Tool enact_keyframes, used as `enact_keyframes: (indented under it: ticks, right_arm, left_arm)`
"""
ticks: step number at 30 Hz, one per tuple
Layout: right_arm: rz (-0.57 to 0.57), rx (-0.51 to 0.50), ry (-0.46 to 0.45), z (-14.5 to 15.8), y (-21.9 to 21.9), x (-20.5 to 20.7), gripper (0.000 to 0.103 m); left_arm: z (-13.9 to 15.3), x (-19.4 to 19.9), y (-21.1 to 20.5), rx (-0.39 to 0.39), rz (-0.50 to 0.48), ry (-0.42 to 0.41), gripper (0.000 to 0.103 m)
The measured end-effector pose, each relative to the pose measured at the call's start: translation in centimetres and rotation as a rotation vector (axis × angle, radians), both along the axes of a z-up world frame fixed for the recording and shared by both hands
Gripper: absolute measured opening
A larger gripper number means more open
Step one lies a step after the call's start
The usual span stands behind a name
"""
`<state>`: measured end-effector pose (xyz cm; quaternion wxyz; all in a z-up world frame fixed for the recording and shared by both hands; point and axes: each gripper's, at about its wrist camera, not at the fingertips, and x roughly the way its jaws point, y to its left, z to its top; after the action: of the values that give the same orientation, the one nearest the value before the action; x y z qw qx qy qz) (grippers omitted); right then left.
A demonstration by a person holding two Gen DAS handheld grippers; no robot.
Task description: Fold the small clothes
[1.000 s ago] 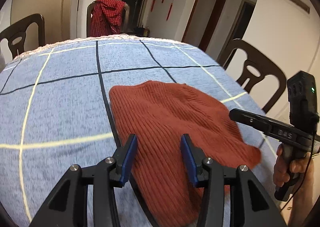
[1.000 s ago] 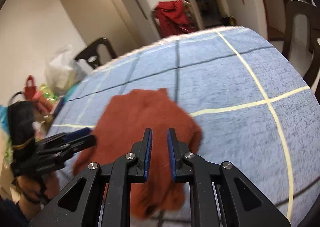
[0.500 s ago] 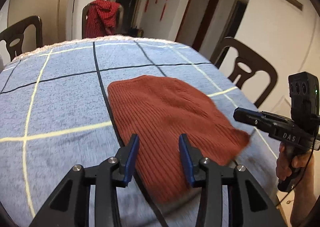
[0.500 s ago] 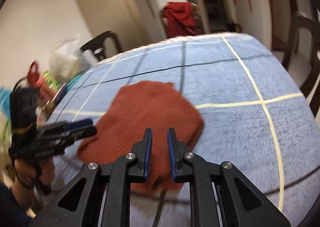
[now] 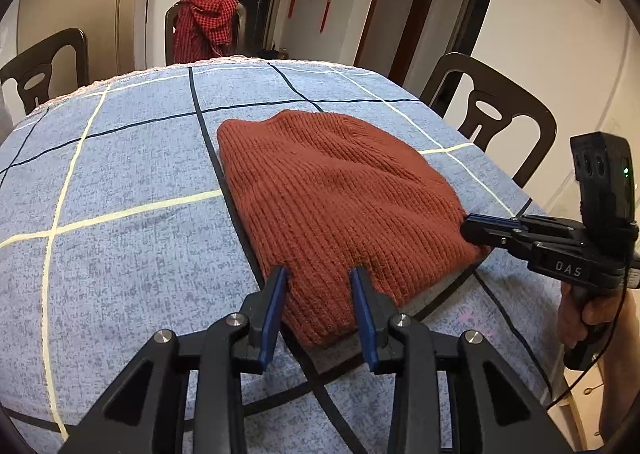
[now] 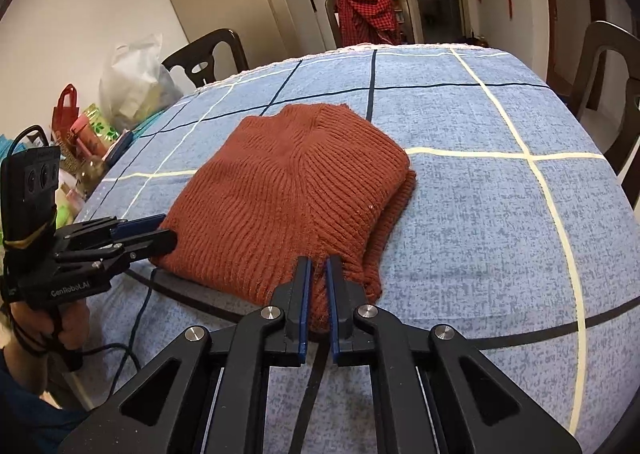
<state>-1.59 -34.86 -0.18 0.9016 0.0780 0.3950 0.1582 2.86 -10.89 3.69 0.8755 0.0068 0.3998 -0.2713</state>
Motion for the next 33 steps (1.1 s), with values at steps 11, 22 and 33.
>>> enact_keyframes:
  ticks: [11,22,33]
  right_arm:
    - [-0.037,0.037,-0.031,2.0,-0.1,-0.6,0.009]
    - [-0.061,0.03,0.015,0.6,-0.1,1.2,0.011]
    - [-0.075,0.052,0.006,1.2,-0.7,1.0,0.014]
  left_arm:
    - [1.5,-0.2,-0.1,0.01,0.037,-0.003,0.038]
    - [1.0,1.0,-0.7,0.033,0.056,-0.005,0.039]
    - [1.5,1.1,-0.8,0.026,0.065,-0.012,0.039]
